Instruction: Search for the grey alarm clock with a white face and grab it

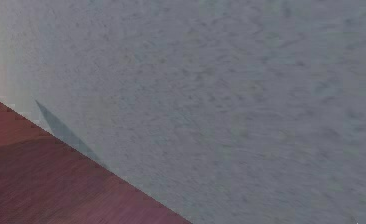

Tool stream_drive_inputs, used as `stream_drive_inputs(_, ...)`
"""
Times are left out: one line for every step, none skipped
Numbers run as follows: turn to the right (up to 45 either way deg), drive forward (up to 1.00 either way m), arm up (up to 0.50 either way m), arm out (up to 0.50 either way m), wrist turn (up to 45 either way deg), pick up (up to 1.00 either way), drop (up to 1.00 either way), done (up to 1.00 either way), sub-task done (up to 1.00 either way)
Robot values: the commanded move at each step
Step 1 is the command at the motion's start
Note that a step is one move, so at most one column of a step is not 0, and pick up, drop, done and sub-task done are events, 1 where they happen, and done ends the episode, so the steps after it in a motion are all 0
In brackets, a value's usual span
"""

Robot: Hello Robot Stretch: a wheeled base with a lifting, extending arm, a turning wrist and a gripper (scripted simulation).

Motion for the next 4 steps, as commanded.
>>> stream_drive_inputs(0.0,0.0,0.0,0.0,45.0,0.0,0.0,0.0,0.0)
stream_drive_inputs(0.0,0.0,0.0,0.0,39.0,0.0,0.0,0.0,0.0)
stream_drive_inputs(0.0,0.0,-0.3,0.0,0.0,0.0,0.0,0.0,0.0)
stream_drive_inputs(0.0,0.0,0.0,0.0,0.0,1.0,0.0,0.0,0.0)
